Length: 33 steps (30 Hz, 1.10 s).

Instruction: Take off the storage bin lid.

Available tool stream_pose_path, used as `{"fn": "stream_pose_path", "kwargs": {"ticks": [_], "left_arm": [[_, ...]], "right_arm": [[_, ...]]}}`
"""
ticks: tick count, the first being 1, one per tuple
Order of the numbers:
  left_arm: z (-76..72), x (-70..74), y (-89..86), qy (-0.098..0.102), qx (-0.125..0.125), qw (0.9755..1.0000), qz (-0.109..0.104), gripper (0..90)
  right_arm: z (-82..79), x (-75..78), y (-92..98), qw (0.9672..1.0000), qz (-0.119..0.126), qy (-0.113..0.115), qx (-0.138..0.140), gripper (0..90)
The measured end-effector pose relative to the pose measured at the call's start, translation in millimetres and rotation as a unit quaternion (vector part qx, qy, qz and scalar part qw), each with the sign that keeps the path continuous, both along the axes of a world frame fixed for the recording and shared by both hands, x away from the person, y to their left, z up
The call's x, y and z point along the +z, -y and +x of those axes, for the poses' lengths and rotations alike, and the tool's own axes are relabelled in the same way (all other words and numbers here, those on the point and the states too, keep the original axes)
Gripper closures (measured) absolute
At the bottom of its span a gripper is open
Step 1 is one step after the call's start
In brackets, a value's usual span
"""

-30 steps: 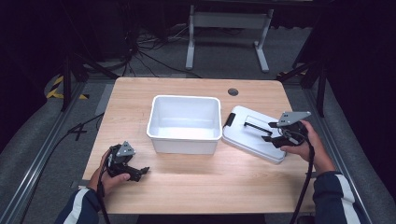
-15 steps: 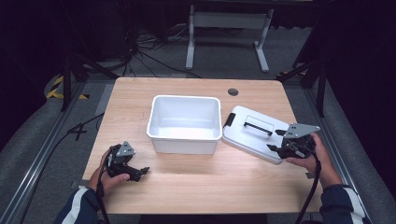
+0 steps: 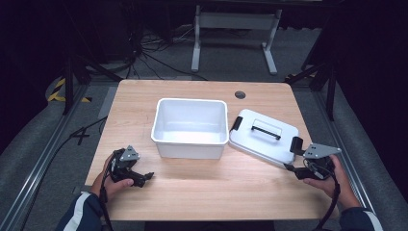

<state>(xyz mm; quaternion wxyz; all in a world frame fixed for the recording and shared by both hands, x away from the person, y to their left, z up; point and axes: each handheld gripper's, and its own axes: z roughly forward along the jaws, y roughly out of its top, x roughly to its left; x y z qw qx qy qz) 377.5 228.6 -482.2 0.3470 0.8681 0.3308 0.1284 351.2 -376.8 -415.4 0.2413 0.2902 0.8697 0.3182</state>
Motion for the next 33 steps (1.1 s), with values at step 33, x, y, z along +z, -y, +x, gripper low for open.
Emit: {"fn": "stream_pose_path", "kwargs": {"ticks": [33], "left_arm": [[0.0, -0.3, 0.4, -0.004, 0.0, 1.0, -0.003, 0.1]], "right_arm": [[-20.2, -51.8, 30.4, 0.9922, 0.091, -0.051, -0.068, 25.4]]}}
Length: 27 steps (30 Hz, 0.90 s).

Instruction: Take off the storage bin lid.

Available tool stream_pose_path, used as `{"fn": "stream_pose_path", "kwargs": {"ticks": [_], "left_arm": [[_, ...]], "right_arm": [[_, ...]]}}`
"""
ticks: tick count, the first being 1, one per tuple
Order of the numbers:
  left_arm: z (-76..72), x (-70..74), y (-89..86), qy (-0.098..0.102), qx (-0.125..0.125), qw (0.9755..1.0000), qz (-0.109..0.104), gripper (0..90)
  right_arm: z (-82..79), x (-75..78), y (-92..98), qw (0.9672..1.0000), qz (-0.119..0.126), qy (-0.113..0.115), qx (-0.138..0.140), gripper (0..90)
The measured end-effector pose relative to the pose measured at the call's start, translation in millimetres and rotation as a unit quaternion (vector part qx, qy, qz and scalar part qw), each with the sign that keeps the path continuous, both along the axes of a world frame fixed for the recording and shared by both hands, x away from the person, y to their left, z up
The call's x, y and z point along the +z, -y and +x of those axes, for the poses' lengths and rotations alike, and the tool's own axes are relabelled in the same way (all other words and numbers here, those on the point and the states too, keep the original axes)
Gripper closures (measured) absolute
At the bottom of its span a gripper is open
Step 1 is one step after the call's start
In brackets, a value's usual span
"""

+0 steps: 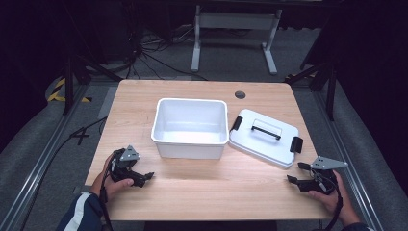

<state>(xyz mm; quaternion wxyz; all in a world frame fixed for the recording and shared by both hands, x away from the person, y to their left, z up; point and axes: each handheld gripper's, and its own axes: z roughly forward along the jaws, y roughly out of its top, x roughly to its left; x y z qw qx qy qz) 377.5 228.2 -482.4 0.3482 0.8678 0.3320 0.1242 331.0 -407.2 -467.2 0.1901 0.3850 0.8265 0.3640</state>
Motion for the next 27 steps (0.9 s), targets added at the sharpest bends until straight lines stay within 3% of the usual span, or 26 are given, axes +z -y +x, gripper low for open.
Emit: {"fn": "stream_pose_path", "kwargs": {"ticks": [27], "left_arm": [[1.5, 0.0, 0.1, 0.001, -0.004, 1.0, 0.0, 0.1]], "right_arm": [[1.3, 0.0, -0.2, 1.0, -0.001, -0.003, -0.007, 22.5]]}}
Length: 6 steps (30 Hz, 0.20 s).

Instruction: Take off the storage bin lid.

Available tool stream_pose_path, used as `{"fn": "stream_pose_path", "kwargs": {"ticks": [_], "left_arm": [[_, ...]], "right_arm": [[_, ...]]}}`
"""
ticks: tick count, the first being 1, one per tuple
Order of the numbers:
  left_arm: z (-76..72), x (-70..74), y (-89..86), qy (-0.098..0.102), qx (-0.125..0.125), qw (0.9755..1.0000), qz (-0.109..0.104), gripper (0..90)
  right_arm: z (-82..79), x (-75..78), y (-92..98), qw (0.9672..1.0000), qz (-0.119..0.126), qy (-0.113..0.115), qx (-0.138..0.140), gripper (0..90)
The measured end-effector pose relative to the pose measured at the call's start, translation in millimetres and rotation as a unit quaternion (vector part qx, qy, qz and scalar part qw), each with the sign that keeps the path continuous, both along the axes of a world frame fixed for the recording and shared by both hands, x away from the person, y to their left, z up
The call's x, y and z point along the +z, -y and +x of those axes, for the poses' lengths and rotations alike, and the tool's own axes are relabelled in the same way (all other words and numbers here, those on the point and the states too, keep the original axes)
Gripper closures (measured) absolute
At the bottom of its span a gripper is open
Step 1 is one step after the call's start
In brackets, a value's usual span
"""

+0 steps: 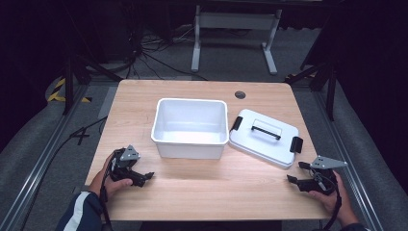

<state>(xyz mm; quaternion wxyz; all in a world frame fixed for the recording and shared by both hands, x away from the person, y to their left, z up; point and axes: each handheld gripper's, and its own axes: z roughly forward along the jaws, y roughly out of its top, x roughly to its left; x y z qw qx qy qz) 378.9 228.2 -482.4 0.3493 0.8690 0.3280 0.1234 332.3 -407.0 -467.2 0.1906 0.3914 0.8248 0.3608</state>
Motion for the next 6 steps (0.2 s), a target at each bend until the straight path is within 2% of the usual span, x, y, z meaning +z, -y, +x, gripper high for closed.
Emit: {"fn": "stream_pose_path", "kwargs": {"ticks": [6], "left_arm": [[-0.7, 0.0, 0.1, -0.001, 0.003, 1.0, 0.0, 0.1]], "right_arm": [[0.0, 0.0, 0.0, 1.0, 0.0, 0.0, 0.0, 22.5]]}}
